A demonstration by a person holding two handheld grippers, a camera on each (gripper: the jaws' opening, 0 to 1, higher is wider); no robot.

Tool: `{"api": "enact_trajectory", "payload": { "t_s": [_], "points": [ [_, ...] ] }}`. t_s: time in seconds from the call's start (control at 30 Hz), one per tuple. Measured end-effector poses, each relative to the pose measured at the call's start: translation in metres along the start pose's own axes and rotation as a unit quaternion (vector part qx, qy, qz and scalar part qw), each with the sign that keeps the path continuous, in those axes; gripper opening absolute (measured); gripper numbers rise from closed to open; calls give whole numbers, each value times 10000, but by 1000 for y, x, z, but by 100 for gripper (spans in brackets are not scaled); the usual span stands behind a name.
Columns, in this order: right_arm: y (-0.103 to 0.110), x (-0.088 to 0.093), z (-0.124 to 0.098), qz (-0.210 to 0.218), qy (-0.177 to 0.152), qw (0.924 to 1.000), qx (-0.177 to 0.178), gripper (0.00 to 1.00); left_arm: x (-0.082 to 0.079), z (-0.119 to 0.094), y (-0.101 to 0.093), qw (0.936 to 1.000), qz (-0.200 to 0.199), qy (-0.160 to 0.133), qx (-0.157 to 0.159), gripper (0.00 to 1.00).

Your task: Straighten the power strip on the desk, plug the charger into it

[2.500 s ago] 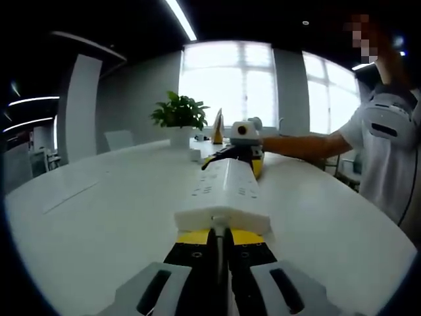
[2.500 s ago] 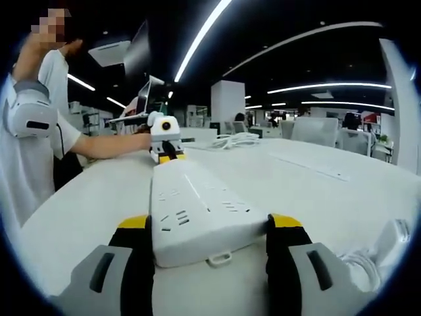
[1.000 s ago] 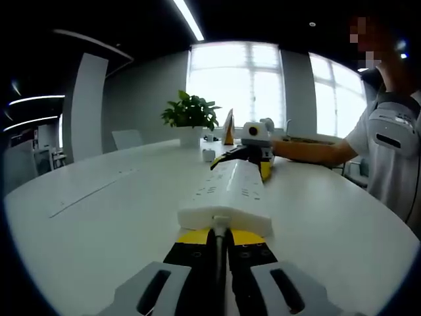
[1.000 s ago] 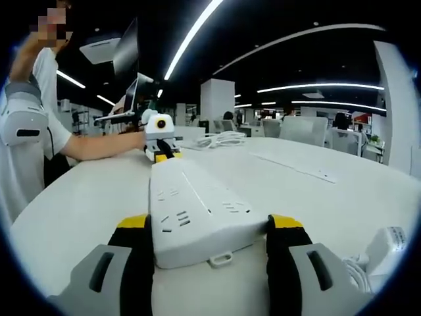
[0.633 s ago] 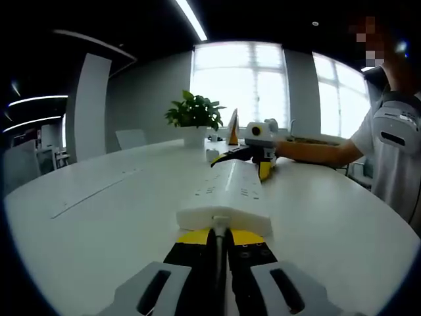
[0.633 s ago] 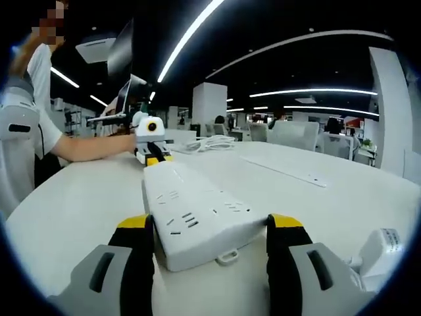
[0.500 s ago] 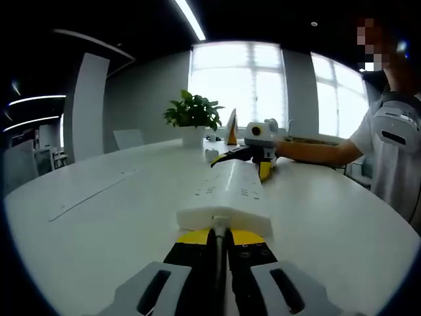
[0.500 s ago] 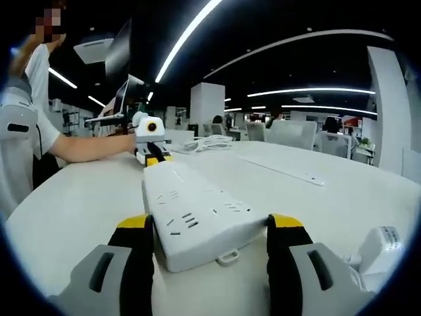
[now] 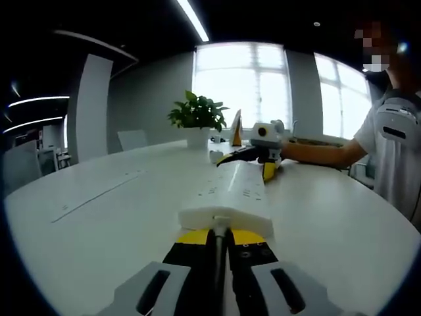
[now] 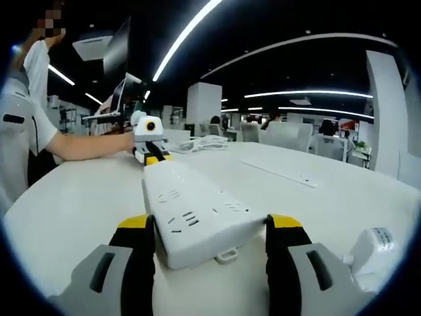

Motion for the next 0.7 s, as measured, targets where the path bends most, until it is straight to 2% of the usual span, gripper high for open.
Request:
{"api": "enact_trajectory", "payload": {
  "t_s": [0.07, 0.2, 0.27, 0.33, 0.43, 0.5, 0.53, 0.57, 0.63, 0.7],
  "points": [
    [0, -4, -3, 124, -180, 9998, 14, 62, 0, 0, 0, 10000, -6, -4, -7, 12],
    [-8, -18, -14, 518, -781, 9954, 213, 37, 0, 1, 0, 10000, -3, -38, -37, 13],
    [-12, -24, -17, 971, -1150, 9883, 227, 38, 0, 1, 0, 10000, -7, -42, -47, 13],
    [-16, -28, -21, 1143, -1393, 9833, 261, 39, 0, 0, -1, 10000, -3, -51, -54, 13],
    [-25, -35, -31, 1183, -1777, 9756, 514, 39, 0, 0, -1, 10000, -1, -60, -65, 13],
    [-33, -38, -37, 944, -1925, 9732, 837, 37, 0, 0, 0, 10000, 0, -66, -67, 13],
    [-38, -41, -43, 813, -2106, 9678, 1116, 35, 0, 0, 0, 10000, 6, -70, -64, 13],
    [-42, -42, -47, 896, -2214, 9629, 1253, 33, 0, 0, 1, 10000, 9, -73, -64, 13],
    [-48, -43, -54, 1081, -2192, 9579, 1505, 32, 0, 0, 1, 9999, 15, -77, -66, 13],
    [-62, -35, -61, 1335, -1983, 9538, 1821, 33, 0, 0, 1, 9999, 17, -79, -67, 13]
  ]
}}
Point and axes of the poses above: the point that each gripper's makers call its tool centre point, and the gripper's own axes: z roughly forward along the fingers, y roughly to its left, x roughly out of its underside, the point moved 10 cm from there along -z, roughly backward along the fingers, and after that the axes turned 8 degrees about -z, right-handed, at the moved point
